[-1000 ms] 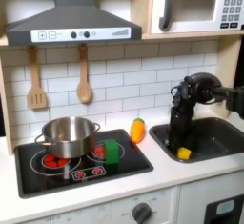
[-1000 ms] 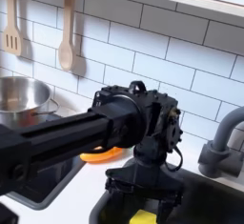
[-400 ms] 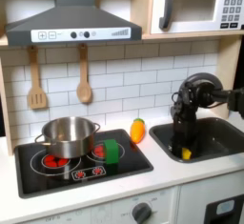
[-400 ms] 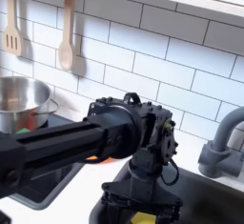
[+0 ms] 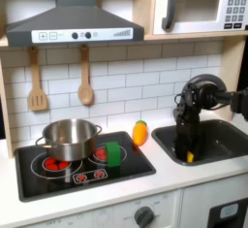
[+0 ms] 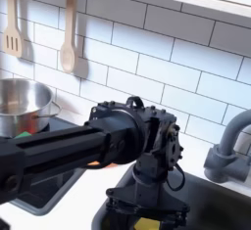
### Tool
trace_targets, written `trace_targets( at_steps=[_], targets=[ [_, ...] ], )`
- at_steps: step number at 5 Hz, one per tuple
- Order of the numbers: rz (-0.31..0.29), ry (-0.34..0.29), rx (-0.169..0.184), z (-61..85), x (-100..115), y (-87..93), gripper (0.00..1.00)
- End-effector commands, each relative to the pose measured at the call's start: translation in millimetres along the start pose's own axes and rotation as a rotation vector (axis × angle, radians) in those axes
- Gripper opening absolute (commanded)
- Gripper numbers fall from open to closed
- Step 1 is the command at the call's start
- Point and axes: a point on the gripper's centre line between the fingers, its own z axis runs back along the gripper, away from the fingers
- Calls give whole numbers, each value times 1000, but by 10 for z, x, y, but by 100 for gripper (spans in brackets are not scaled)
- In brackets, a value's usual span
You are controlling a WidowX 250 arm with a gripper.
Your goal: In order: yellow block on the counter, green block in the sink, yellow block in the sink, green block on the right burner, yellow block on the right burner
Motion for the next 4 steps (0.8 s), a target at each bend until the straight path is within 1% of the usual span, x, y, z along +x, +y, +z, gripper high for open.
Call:
trace_targets(
  at_steps=[1, 2, 3, 4],
  targets=[
    [-9, -15, 10, -28, 47, 0, 0],
    [-3, -22, -3, 30, 71, 0, 0],
    [-22, -21, -13, 60, 71, -43, 0],
    [-6, -8, -5, 39, 62, -32, 0]
  ],
)
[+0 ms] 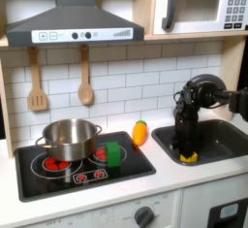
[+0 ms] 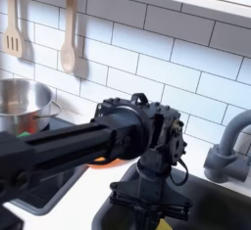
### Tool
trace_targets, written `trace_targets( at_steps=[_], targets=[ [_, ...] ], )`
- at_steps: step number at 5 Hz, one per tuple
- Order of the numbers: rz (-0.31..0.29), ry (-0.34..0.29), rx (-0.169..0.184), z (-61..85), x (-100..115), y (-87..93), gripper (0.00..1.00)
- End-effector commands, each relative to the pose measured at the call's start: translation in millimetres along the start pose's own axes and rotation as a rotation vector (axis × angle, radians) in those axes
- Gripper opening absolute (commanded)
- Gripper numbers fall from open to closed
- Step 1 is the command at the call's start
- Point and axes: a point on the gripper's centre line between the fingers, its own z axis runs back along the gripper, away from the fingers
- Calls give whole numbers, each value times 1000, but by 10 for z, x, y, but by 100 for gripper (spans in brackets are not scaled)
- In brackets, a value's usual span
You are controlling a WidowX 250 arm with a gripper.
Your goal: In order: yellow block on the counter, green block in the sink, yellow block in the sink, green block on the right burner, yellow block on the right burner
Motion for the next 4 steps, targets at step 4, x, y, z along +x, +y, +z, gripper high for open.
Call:
trace_targets(
  at_steps=[4],
  targets=[
    [45, 35, -36, 51, -48, -46, 100]
  ],
)
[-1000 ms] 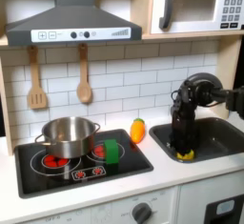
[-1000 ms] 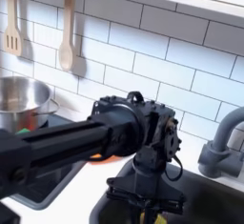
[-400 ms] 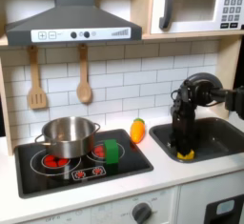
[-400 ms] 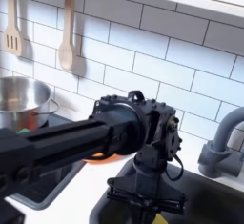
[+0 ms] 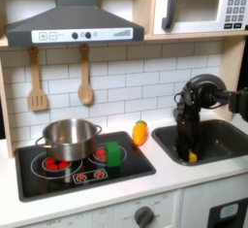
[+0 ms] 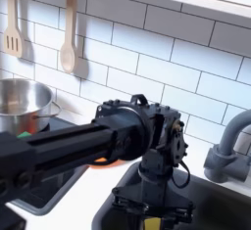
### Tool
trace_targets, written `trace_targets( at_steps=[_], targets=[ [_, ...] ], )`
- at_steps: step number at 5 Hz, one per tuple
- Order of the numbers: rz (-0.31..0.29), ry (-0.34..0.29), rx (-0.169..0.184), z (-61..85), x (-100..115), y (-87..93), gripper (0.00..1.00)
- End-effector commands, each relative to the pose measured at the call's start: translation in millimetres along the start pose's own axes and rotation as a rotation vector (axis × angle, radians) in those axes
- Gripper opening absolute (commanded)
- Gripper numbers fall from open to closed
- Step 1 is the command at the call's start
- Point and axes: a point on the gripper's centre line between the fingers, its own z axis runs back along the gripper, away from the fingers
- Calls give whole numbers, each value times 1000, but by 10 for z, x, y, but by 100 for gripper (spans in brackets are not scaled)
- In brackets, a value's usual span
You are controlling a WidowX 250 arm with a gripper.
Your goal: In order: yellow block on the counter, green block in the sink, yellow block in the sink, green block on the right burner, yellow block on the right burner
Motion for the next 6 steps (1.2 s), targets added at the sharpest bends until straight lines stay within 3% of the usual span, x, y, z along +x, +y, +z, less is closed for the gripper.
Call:
trace_targets(
  at_steps=[1, 4, 6],
  targets=[
    [16, 2, -16, 29, 15, -50, 100],
    [58, -37, -55, 45, 222, -214, 100],
    [92, -50, -26, -54, 307, -348, 100]
  ],
)
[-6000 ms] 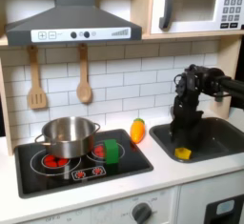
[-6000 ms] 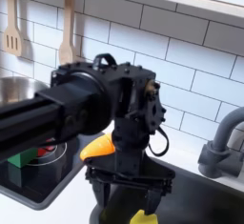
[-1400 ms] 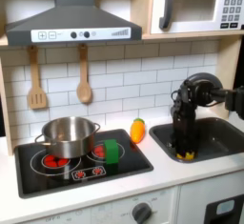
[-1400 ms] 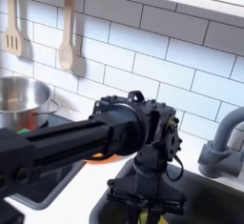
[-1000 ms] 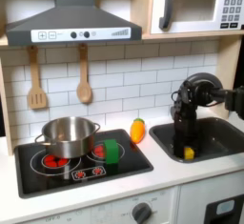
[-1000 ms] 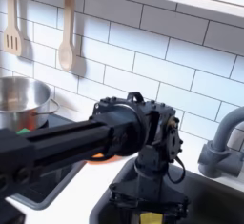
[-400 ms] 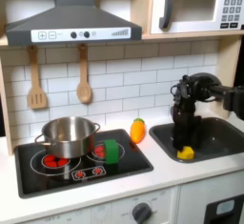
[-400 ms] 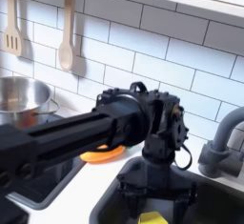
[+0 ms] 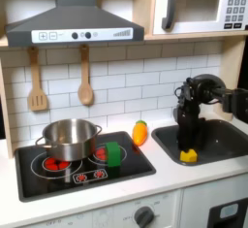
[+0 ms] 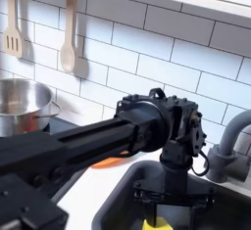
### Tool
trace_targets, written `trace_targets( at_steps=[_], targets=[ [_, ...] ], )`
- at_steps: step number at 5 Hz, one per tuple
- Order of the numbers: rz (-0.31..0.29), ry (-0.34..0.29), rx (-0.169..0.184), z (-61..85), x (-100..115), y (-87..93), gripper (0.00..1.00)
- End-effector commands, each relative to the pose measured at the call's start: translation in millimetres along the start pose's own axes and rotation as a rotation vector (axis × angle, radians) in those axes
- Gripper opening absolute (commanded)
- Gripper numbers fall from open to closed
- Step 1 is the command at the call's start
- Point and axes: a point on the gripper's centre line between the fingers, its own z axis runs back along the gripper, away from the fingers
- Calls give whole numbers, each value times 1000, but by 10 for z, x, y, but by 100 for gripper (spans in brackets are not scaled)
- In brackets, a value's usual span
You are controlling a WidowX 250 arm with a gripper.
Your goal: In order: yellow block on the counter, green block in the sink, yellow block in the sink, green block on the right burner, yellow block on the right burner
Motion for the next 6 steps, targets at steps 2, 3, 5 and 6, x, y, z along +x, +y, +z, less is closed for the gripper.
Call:
trace_targets(
  at_steps=[2, 3, 5, 6],
  targets=[
    [116, -83, 114, -83, 162, -83, 100],
    [165, -95, 154, -72, 212, -9, 100],
    [216, -59, 191, 39, 130, 59, 100],
    [193, -50, 204, 41, 29, 124, 100]
  ],
)
